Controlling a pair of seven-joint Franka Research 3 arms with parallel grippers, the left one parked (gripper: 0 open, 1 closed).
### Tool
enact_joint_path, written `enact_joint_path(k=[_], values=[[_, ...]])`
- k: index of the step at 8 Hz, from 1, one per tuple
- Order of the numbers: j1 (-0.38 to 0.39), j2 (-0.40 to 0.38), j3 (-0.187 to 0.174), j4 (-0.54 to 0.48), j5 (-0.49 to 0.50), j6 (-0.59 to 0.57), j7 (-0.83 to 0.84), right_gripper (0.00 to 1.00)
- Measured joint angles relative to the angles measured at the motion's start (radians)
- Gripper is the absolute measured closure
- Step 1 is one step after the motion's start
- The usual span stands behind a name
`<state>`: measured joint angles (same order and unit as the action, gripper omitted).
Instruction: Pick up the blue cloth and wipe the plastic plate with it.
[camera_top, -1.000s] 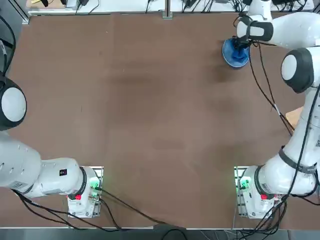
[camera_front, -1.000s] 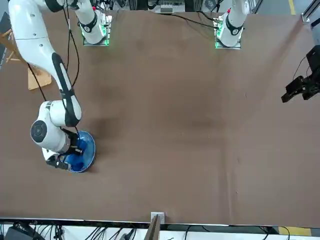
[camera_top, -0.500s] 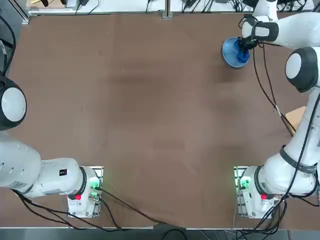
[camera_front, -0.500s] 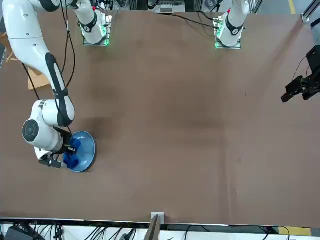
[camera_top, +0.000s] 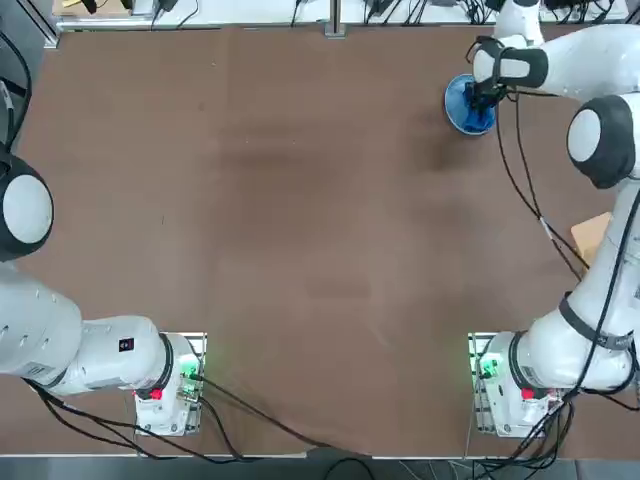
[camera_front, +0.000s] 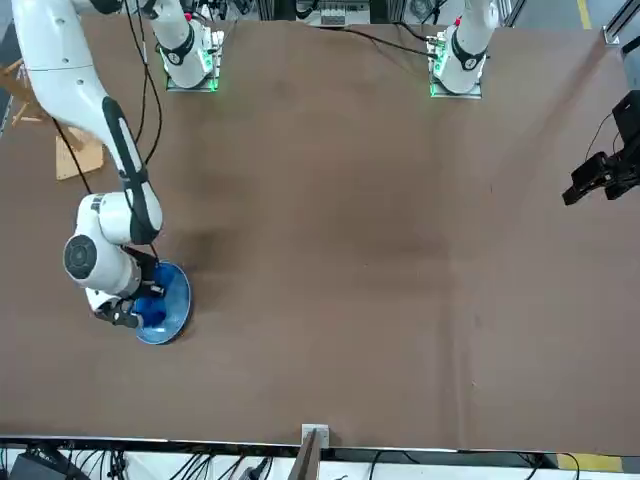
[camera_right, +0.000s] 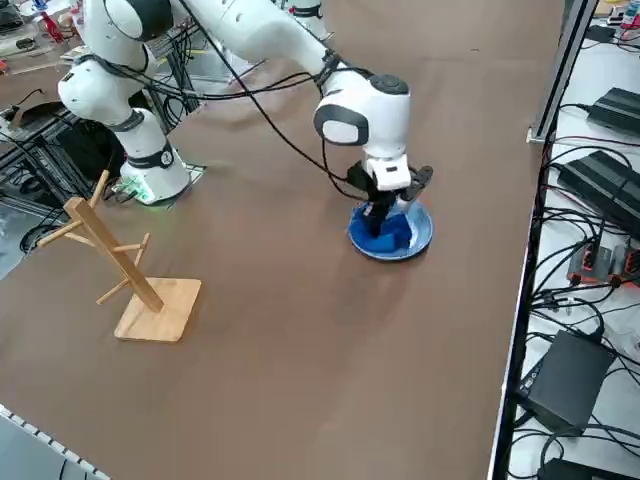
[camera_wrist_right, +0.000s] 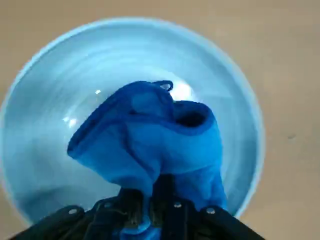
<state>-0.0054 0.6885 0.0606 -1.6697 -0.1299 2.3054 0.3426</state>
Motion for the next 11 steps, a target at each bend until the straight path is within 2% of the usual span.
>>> enact_joint_path(k=[2, 5, 8, 11], values=[[0.042, -0.002, -0.002, -0.002, 0.041, -0.005, 0.033, 0.90], [0.044, 0.019, -0.006, 0.034, 0.074, -0.002, 0.036, 0.90], [0.015, 0.098, -0.007, 0.151, 0.081, 0.067, 0.025, 0.90], [-0.049, 0.113, 0.005, 0.169, 0.088, 0.085, -0.055, 0.90]])
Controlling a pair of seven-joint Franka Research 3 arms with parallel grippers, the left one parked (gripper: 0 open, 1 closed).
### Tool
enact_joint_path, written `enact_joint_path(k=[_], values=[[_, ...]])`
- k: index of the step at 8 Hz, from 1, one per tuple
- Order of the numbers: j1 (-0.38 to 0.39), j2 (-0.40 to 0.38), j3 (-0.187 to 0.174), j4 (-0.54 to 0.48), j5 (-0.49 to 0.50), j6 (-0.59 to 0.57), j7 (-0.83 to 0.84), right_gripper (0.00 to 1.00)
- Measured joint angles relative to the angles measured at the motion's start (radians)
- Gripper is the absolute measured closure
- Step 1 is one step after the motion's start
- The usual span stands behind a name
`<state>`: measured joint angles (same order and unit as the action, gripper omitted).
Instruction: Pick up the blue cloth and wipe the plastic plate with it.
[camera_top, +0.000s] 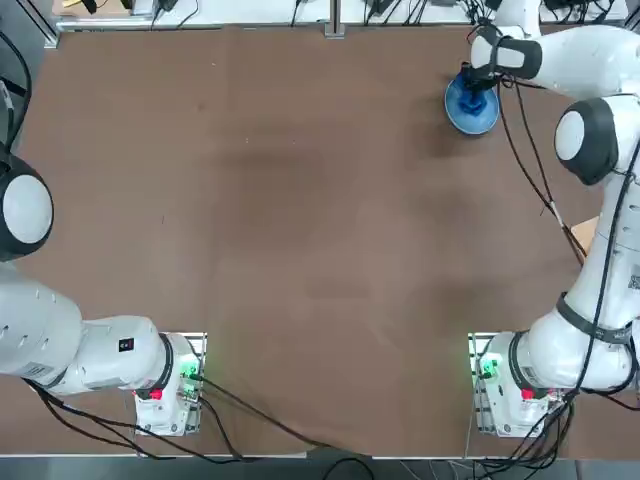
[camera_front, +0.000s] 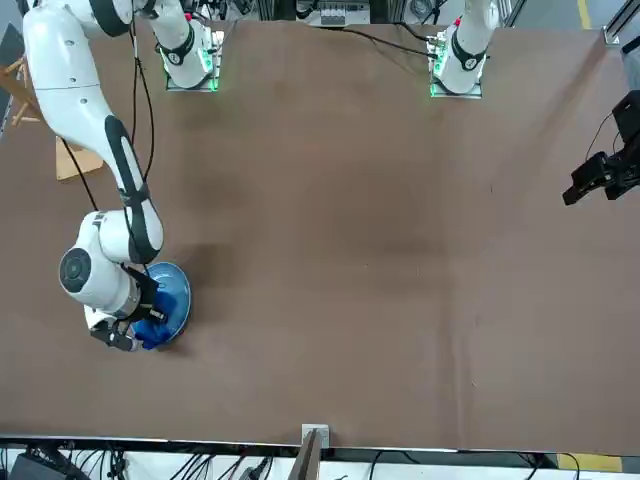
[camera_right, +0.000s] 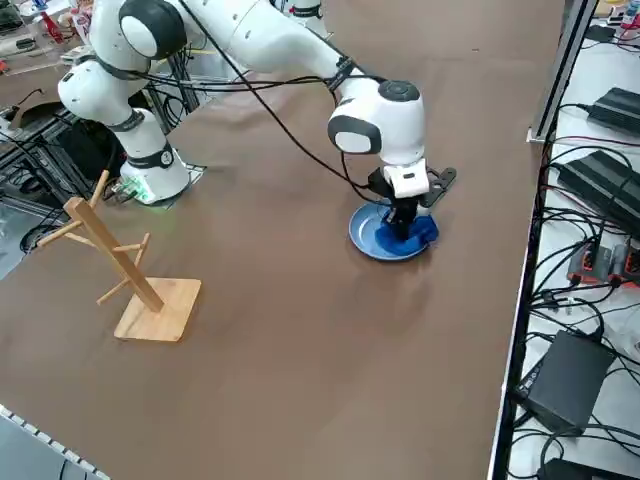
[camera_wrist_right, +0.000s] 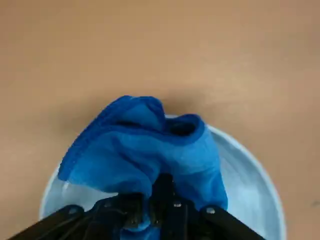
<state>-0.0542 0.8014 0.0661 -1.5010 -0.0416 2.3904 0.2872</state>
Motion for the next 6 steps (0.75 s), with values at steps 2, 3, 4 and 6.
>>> enact_joint_path(k=[2, 3, 4, 6], values=[[-0.025, -0.013, 0.009, -0.022, 0.001, 0.004, -0.035, 0.90], [-0.026, -0.024, 0.009, -0.041, 0.000, 0.008, -0.040, 0.90], [-0.024, -0.038, 0.008, -0.064, -0.001, 0.003, -0.042, 0.90], [0.004, -0.070, 0.006, -0.112, -0.002, -0.035, -0.038, 0.90]])
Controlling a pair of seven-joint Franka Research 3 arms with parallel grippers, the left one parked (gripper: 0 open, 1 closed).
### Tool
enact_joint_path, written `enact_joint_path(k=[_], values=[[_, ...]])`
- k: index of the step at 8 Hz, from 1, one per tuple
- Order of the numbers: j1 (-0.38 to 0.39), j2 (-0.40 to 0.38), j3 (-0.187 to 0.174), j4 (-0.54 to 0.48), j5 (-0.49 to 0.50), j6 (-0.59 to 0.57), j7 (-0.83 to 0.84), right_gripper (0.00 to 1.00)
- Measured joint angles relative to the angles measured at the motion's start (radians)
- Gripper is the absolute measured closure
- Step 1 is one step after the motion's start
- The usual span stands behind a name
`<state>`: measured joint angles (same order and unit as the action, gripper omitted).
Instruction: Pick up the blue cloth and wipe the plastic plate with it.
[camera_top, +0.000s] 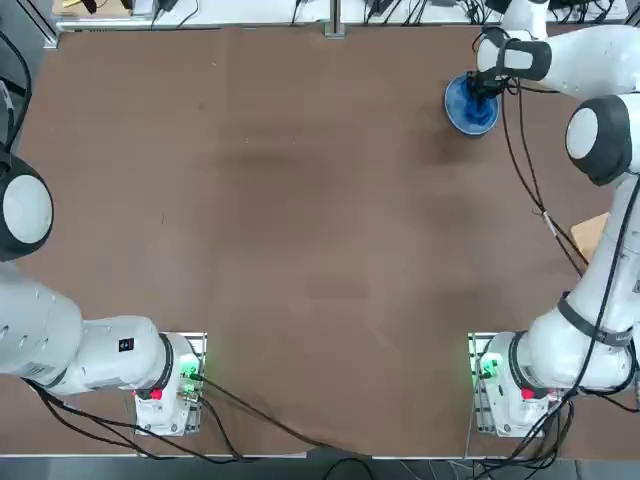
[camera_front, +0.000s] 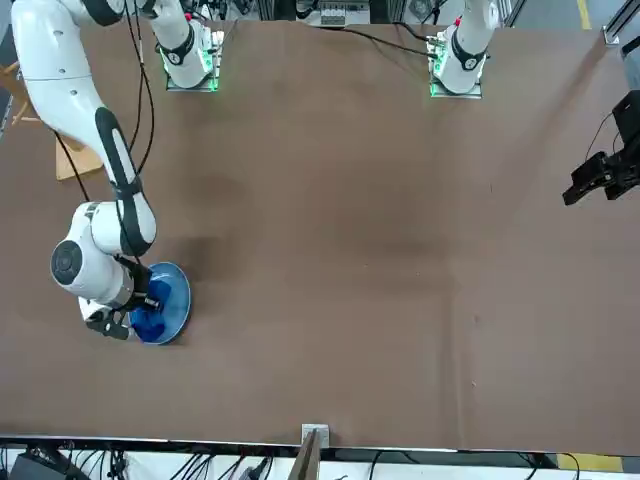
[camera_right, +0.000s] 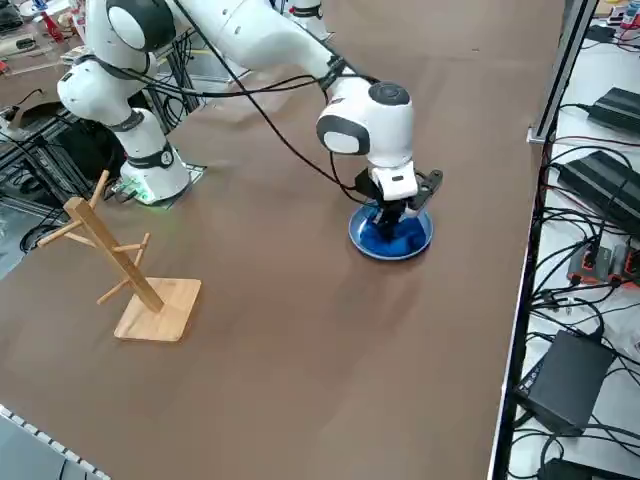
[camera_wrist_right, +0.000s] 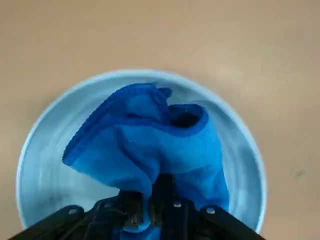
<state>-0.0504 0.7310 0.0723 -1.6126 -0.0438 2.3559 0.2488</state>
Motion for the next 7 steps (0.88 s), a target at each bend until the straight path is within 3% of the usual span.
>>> enact_joint_path(k=[4, 7], values=[[0.104, -0.024, -0.025, -0.030, 0.000, -0.034, 0.079, 0.90], [0.091, 0.014, -0.022, 0.038, 0.015, -0.051, 0.082, 0.90]])
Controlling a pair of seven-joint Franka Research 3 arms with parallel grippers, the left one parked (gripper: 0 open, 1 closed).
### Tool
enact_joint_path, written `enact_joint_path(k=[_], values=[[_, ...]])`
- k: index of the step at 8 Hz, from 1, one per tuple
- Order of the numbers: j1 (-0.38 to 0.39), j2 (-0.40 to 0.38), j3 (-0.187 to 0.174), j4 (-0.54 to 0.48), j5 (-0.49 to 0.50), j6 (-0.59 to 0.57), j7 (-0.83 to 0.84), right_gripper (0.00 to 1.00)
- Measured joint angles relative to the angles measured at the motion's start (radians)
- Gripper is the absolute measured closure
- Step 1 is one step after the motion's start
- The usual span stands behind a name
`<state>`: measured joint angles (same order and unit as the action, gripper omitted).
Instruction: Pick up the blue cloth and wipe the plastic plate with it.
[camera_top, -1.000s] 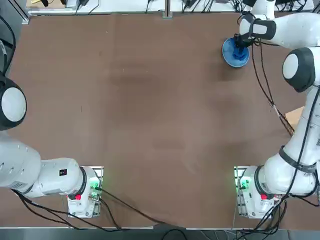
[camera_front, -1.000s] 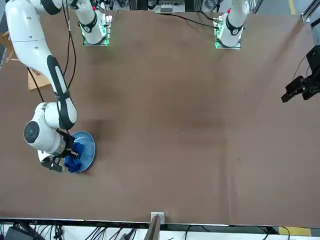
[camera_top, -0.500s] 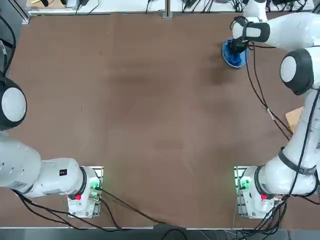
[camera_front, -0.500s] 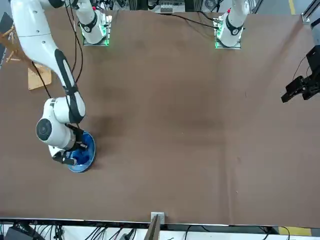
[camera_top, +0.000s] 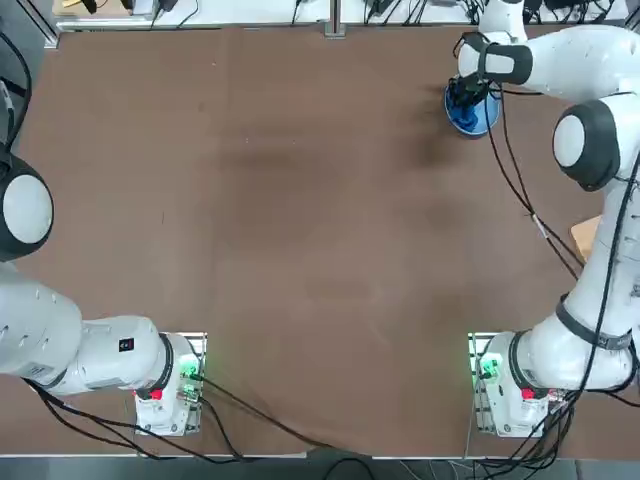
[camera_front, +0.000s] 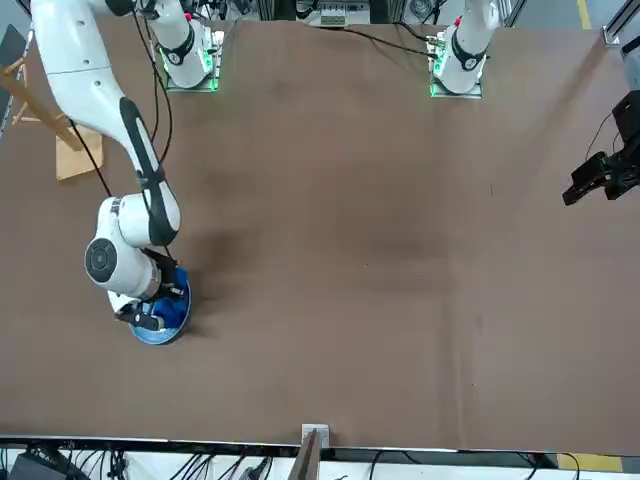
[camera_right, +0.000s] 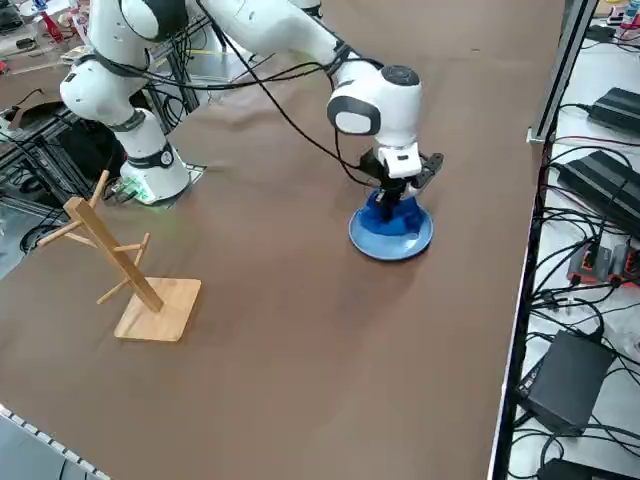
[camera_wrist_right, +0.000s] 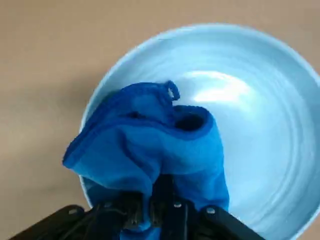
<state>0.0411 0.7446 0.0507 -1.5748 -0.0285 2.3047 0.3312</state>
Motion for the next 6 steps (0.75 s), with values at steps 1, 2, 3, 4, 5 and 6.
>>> enact_joint_path(k=[1, 2, 3, 4, 5, 6], values=[[-0.017, 0.026, 0.005, 0.043, 0.001, 0.000, -0.009, 0.90], [-0.039, 0.047, 0.012, 0.076, 0.005, 0.002, -0.039, 0.90], [-0.066, 0.059, 0.022, 0.095, 0.008, 0.005, -0.073, 0.90], [-0.093, 0.064, 0.031, 0.101, 0.010, 0.009, -0.104, 0.90], [-0.117, 0.065, 0.038, 0.101, 0.011, 0.010, -0.131, 0.90], [-0.134, 0.063, 0.044, 0.097, 0.014, 0.010, -0.149, 0.90]])
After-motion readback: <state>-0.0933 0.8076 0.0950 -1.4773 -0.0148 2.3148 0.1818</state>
